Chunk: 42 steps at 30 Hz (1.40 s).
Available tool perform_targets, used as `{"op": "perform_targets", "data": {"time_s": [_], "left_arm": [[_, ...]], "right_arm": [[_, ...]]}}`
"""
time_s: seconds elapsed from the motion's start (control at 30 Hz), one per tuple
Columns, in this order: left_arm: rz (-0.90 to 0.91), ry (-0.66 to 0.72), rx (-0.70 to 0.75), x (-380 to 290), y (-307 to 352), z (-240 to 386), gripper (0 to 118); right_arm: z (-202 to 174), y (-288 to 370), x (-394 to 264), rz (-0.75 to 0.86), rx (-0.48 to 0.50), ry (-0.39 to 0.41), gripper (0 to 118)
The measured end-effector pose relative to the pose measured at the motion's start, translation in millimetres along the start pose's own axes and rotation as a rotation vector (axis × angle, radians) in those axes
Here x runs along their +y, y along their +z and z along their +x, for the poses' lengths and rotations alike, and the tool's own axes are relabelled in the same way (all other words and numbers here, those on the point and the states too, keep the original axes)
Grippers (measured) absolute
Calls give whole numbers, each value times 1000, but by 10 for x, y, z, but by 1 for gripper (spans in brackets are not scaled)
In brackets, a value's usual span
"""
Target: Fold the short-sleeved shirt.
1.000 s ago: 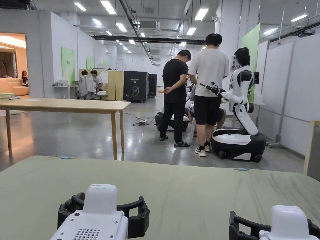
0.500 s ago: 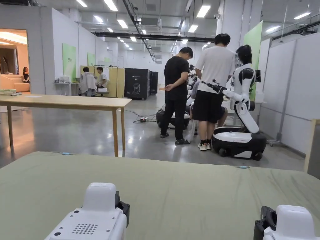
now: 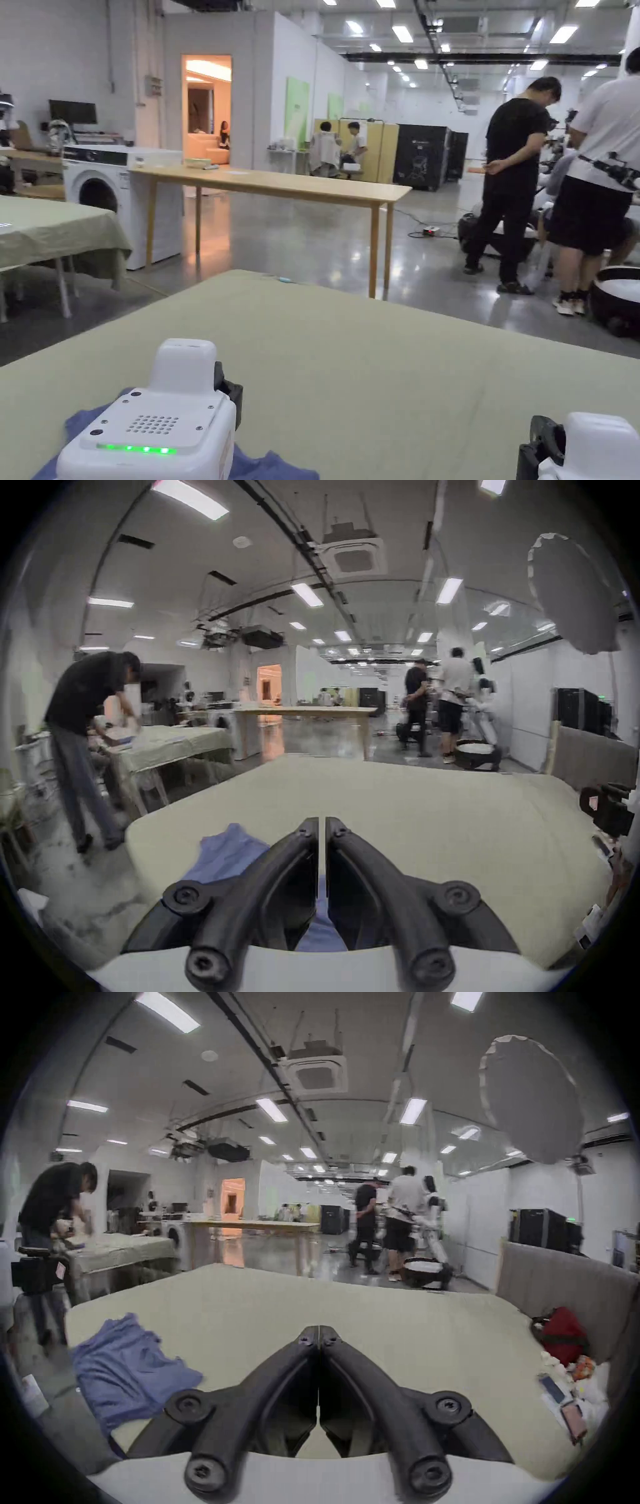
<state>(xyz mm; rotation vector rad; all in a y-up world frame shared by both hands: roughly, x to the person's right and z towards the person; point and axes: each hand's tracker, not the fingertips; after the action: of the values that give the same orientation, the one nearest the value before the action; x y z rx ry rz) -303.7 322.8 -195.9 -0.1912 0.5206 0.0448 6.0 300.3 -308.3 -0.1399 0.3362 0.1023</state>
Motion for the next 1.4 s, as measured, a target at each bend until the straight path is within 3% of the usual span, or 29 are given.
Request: {"op": "perform_targets", "data": {"time_s": [0.27,0.43,0.73,0.97,1.2,1.4], "left_arm": [[-28,50,298,-90,376,-1107,2],[-34,58,348,-171,465,-1384,2],[-91,49,319,-295,129,-1423,2],[-214,63,164,-479,-557,-1277,2],[-444,41,-17,-870,-1452,-1016,2],[-670,126,-128,-1226,-1958,-961,2]], "right_arm": [[-1227,-296,137,24,331,3,0],[-1620,-328,119,19,405,26,0],[-1745,-459,-8,-18,418,34,0],[-1647,-595,-216,-78,386,37,0],[-1531,-678,-497,-152,351,38,0],[-1425,-655,-671,-198,322,47,0]]}}
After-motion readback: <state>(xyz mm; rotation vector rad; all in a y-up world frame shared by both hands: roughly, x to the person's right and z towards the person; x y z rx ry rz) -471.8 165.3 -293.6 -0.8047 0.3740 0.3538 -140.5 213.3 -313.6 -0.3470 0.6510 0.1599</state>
